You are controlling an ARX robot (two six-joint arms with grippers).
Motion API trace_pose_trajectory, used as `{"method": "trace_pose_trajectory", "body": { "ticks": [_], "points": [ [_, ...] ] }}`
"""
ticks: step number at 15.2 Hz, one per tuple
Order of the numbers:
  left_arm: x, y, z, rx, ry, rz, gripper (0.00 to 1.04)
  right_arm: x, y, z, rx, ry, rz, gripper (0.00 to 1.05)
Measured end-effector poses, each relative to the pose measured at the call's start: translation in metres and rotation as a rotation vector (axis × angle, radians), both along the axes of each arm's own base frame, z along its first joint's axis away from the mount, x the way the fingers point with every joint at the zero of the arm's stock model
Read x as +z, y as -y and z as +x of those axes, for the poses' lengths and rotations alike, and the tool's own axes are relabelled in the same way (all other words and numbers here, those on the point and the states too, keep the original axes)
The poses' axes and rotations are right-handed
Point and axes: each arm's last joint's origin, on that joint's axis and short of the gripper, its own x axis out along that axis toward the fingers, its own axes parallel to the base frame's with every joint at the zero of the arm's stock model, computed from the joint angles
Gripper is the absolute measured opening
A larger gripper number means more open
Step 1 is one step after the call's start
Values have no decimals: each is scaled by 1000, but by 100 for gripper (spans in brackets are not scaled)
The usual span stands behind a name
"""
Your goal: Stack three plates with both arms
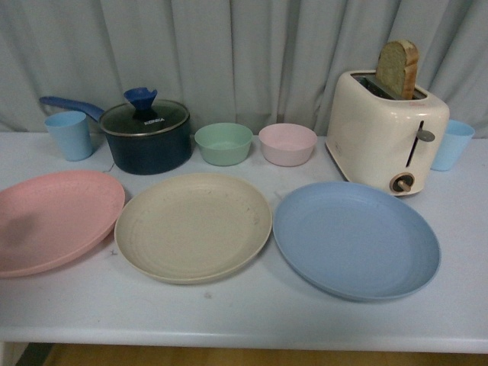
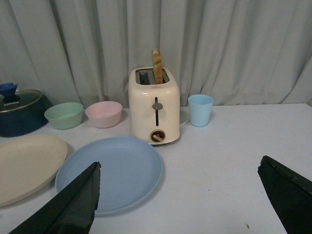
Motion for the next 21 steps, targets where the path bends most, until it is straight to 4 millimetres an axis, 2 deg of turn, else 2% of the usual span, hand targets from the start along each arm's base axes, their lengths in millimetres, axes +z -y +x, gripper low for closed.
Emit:
{"method": "trace_pose_trajectory", "body": {
  "ticks": [2, 4, 5, 9, 13, 14, 16, 19, 21],
  "points": [
    [-6, -3, -2, 14, 8, -41, 98, 0, 0, 0, 0, 0, 0, 98],
    [-13, 6, -2, -15, -4, -73, 98, 0, 0, 0, 0, 0, 0, 98],
    [-15, 10, -1, -25, -8, -78, 94, 0, 0, 0, 0, 0, 0, 98],
    [-21, 17, 0, -29, -28, -60, 51, 0, 0, 0, 0, 0, 0, 98],
    [-20, 7, -3, 9, -33, -36, 8, 0, 0, 0, 0, 0, 0, 98],
    [-18, 3, -4, 25, -23, -40, 3, 0, 0, 0, 0, 0, 0, 98],
    [-4, -1, -8, 36, -23, 8, 3, 0, 0, 0, 0, 0, 0, 98],
    [44, -11, -18, 27, 41, 113, 3, 0, 0, 0, 0, 0, 0, 98],
    [73, -4, -25, 4, 93, 148, 3, 0, 0, 0, 0, 0, 0, 98]
  ]
}}
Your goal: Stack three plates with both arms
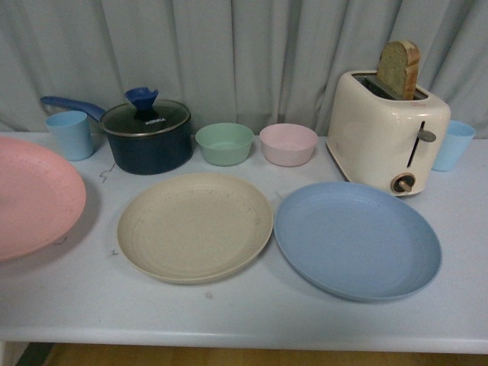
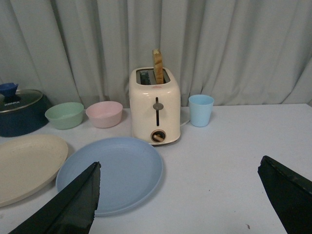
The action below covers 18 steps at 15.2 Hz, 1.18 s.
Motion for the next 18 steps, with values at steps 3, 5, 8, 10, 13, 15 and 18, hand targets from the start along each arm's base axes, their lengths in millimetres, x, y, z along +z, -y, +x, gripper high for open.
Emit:
{"method": "trace_pose_trajectory", "body": {
  "ticks": [3, 5, 8, 10, 13, 15, 18],
  "points": [
    [13, 12, -1, -32, 28, 9, 3, 0, 0, 0, 0, 0, 0, 98],
    [21, 21, 0, -59, 49, 13, 3, 0, 0, 0, 0, 0, 0, 98],
    [52, 74, 8, -224, 173, -4, 3, 0, 0, 0, 0, 0, 0, 98],
    [53, 132, 18, -366, 205, -58, 3, 0, 0, 0, 0, 0, 0, 98],
    [14, 175, 31, -419, 134, -98, 3, 0, 0, 0, 0, 0, 0, 98],
    [-4, 186, 43, -408, 102, -120, 3, 0, 0, 0, 0, 0, 0, 98],
    [-27, 189, 55, -353, 75, -163, 3, 0, 0, 0, 0, 0, 0, 98]
  ]
}}
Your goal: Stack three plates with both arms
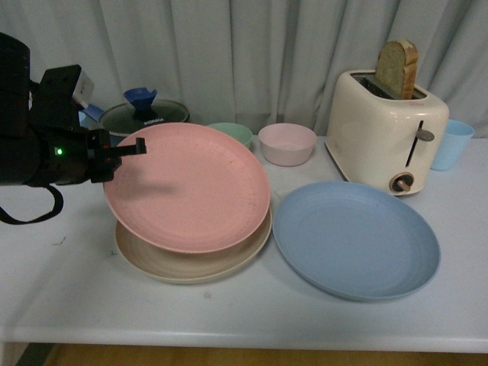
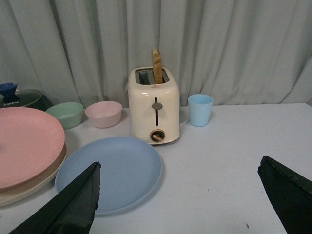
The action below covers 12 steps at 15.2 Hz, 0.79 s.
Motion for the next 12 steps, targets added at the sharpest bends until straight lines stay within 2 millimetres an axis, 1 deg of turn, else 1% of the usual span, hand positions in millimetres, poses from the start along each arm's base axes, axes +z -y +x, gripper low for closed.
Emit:
{"method": "trace_pose_trajectory", "body": {
  "ticks": [2, 7, 10, 12],
  "points": [
    [-14, -2, 1, 18, -36, -8, 3, 0, 0, 0, 0, 0, 0, 98],
    [-24, -8, 3, 69, -43, -53, 3, 0, 0, 0, 0, 0, 0, 98],
    [-32, -7, -3, 71, -84, -94, 37, 0, 0, 0, 0, 0, 0, 98],
    [-34, -7, -7, 78, -71, -101, 59, 0, 0, 0, 0, 0, 0, 98]
  ]
}}
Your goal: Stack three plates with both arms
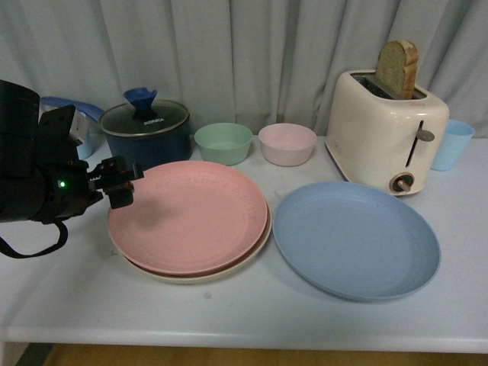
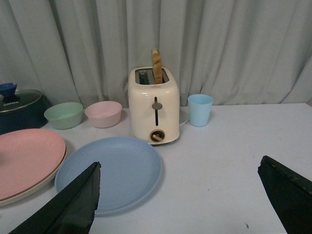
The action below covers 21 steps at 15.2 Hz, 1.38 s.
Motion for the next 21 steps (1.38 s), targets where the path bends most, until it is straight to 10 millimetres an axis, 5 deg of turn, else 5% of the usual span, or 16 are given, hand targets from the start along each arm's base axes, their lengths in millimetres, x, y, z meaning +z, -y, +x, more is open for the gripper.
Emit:
{"method": "trace_pose_trajectory", "body": {
  "ticks": [3, 6, 8, 14, 21],
  "points": [
    [28, 0, -17, -2, 104, -18, 93, 0, 0, 0, 0, 0, 0, 98],
    [81, 0, -41, 22, 239, 27, 98, 0, 0, 0, 0, 0, 0, 98],
    [94, -7, -71, 56, 533, 166, 76, 0, 0, 0, 0, 0, 0, 98],
    [84, -25, -160, 49, 596, 248, 2, 0, 0, 0, 0, 0, 0, 98],
    [82, -25, -216, 40, 577, 249, 2, 0, 0, 0, 0, 0, 0, 98]
  ]
}}
